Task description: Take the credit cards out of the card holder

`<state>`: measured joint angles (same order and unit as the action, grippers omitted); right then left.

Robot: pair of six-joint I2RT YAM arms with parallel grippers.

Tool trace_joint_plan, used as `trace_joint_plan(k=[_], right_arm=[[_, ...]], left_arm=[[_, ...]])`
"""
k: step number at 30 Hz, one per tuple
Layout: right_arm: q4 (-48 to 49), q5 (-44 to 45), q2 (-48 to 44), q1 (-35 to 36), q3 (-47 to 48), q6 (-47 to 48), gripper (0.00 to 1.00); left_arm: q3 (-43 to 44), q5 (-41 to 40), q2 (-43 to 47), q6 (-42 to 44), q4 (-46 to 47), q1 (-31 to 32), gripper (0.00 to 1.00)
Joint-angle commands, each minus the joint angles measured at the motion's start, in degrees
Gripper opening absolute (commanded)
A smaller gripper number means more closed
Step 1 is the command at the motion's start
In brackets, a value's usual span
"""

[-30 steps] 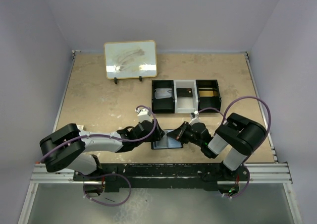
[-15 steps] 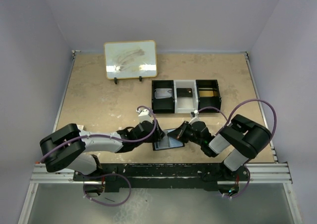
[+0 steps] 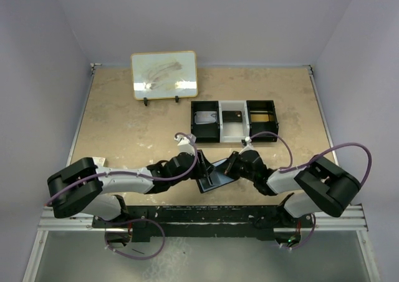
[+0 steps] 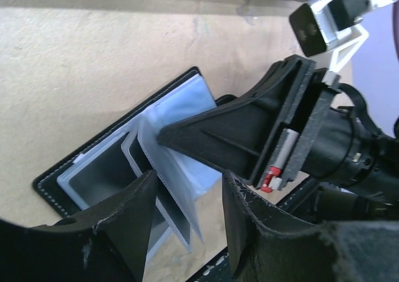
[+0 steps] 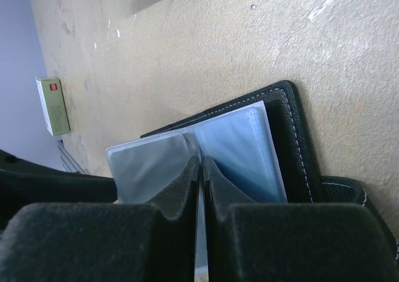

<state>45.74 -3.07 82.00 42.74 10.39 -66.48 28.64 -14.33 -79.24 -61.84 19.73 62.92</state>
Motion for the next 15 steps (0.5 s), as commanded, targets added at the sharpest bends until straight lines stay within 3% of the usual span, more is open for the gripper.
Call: trace_joint_plan(k=[1, 10, 15], right_arm=[[-13.8, 2.1, 1.0, 0.3, -0.8, 4.0, 0.09], [-21.3, 4.5, -6.4, 0.3, 0.4, 5.0, 0.17], [-28.3, 7.6, -14.2, 0.3, 1.4, 5.0, 0.28]], left_arm=[[3.1, 1.5, 0.9, -0.5, 5.1, 0.5, 0.43], [5.0, 1.8, -1.7, -0.1, 3.1, 0.6, 0.43], [6.3, 2.3, -4.8, 0.1, 3.9, 0.6, 0.43]])
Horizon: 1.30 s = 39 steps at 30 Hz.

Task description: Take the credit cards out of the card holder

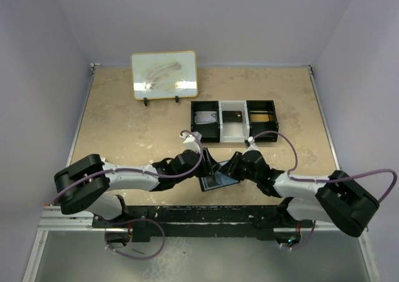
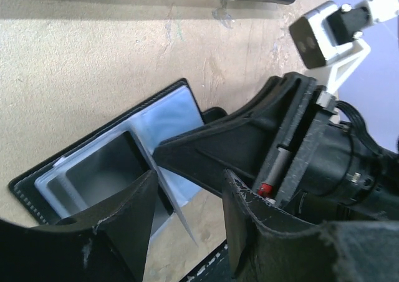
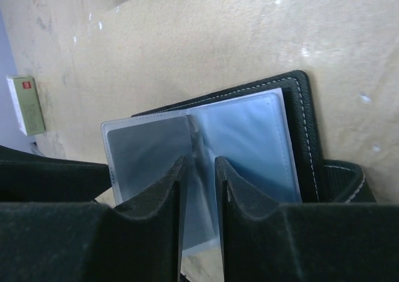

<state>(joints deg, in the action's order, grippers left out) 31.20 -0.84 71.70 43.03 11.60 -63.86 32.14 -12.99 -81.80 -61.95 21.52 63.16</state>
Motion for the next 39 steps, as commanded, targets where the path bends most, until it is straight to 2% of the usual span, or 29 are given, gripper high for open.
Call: trace_joint_plan(k=[1, 7, 11, 17, 21, 28, 31, 34, 36, 39], right_arm=[[-15.0, 6.0, -5.0, 0.0, 0.5, 2.0, 0.29], [-34.2, 15.6, -11.9, 0.0, 6.8, -2.1, 0.31], [-38.9, 18.1, -19.0, 0.0, 6.8, -3.9, 0.34], [-46.1, 21.9, -29.6, 0.0, 6.2, -7.8, 0.44], [-55.1, 26.2, -32.4, 0.0, 8.9, -12.5, 0.44], [-60.0, 28.7, -36.3, 0.0, 11.7, -14.8, 0.44], [-64.4, 31.2, -38.0, 0.0, 14.1, -15.6, 0.44], [-62.8, 30.4, -40.5, 0.0, 14.6, -10.7, 0.43], [-53.8, 24.5, -42.2, 0.1, 13.0, -2.2, 0.43], [-43.2, 16.4, -42.6, 0.1, 9.1, 3.5, 0.42]], left_arm=[[3.1, 1.2, -3.2, 0.2, 2.8, 0.4, 0.43], [5.4, 3.1, -8.1, 0.1, 5.9, 0.4, 0.44], [8.6, 4.8, -10.9, 0.6, 6.9, 0.4, 0.44], [11.0, 7.0, -14.6, 0.2, 10.0, 0.5, 0.44], [12.0, 9.1, -17.2, -1.0, 12.9, 0.6, 0.45], [14.8, 12.5, -22.2, -2.0, 13.0, 1.2, 0.49], [13.7, 11.1, -21.2, -2.4, 13.8, 1.6, 0.52], [11.6, 7.0, -16.3, -1.5, 11.6, 1.8, 0.54], [11.5, 3.5, -11.7, 0.5, 5.7, 1.9, 0.54], [10.1, -4.8, -5.5, 2.5, -3.6, 1.8, 0.55]])
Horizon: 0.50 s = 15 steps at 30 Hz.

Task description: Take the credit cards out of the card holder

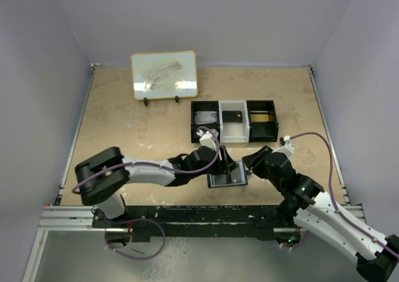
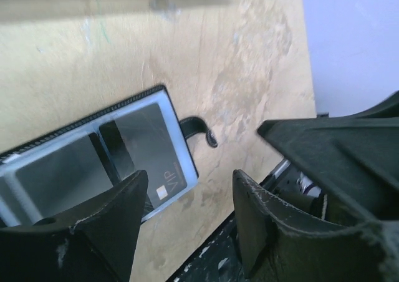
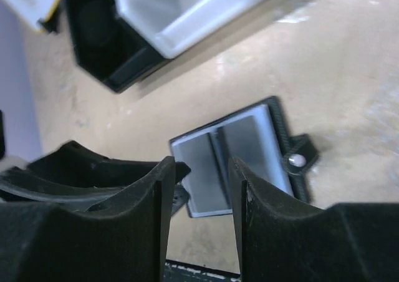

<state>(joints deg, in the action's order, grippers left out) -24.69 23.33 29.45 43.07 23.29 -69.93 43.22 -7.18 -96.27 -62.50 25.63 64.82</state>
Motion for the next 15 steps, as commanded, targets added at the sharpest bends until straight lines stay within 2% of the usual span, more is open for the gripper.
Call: trace_joint_plan(k=[1, 4, 7, 11, 15], right_arm=[[15.4, -9.8, 0.4, 0.0, -3.8, 9.8, 0.42], [22.8, -15.1, 5.1, 0.0, -6.6, 11.2, 0.37], [30.3, -21.0, 13.4, 0.0, -7.5, 13.8, 0.34], [32.1, -22.3, 22.7, -0.1, -5.9, 15.3, 0.29], [34.9, -22.7, 27.8, -0.2, -6.2, 15.4, 0.27]], left_arm=[[-2.1, -12.1, 11.1, 2.8, -9.7, 0.2, 0.55], [-5.6, -17.7, 15.8, 1.4, -15.1, 0.0, 0.56], [-10.0, -18.4, 19.4, 0.0, -16.2, 0.0, 0.56], [-13.3, -17.9, 21.8, -1.2, -15.2, 0.0, 0.56], [-13.8, -17.7, 22.4, -1.1, -15.2, 0.1, 0.56]])
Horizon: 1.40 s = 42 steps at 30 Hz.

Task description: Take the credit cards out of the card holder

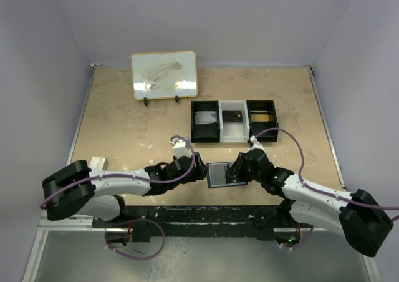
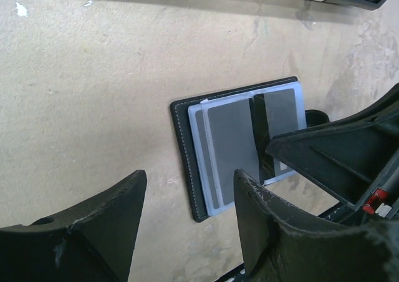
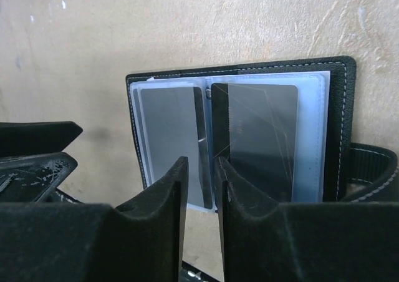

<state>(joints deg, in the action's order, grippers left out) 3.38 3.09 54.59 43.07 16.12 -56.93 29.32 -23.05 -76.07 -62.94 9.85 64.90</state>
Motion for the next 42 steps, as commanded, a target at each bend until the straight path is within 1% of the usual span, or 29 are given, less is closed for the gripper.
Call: trace_joint_plan(k=[1, 9, 15, 18, 21, 25, 30, 35, 39, 42], right_arm=[[8.0, -2.8, 3.3, -0.2, 0.4, 2.3, 0.26], [15.5, -4.9, 6.3, -2.2, -4.9, 0.5, 0.23], [17.0, -5.0, 6.2, -2.6, -7.4, -0.9, 0.24], [19.0, -6.2, 6.1, -2.9, -8.7, -1.4, 0.20], [24.2, -9.0, 6.0, -3.0, -10.9, -2.9, 0.16], [29.2, -11.3, 6.5, -3.0, -12.7, -4.7, 0.09], [33.9, -14.0, 7.1, -3.0, -13.0, -4.6, 0.00], [39.0, -14.6, 8.9, -3.0, -13.2, -5.6, 0.00], [39.3, -15.7, 10.8, -3.0, -13.3, -5.7, 0.00], [40.5, -16.8, 12.1, -3.0, -13.5, -6.1, 0.00]], left_arm=[[0.3, -1.8, 2.2, -0.3, 0.7, -0.1, 0.56], [2.0, 0.5, -0.2, 1.5, 2.1, 0.0, 0.56], [3.5, 2.1, -2.6, 2.3, 2.5, 0.0, 0.55], [4.0, 2.7, -3.5, 2.7, 2.8, 0.0, 0.55], [4.9, 3.6, -4.7, 3.4, 2.5, 0.1, 0.54], [5.9, 2.7, -5.6, 3.8, 0.6, 0.1, 0.53], [7.1, 0.2, -5.6, 5.6, -4.6, 0.2, 0.51], [8.9, -1.6, -5.2, 7.3, -8.9, 1.4, 0.48], [10.7, -1.6, -5.8, 9.4, -10.0, 3.0, 0.44], [12.8, -1.4, -8.0, 10.9, -11.6, 4.3, 0.41]])
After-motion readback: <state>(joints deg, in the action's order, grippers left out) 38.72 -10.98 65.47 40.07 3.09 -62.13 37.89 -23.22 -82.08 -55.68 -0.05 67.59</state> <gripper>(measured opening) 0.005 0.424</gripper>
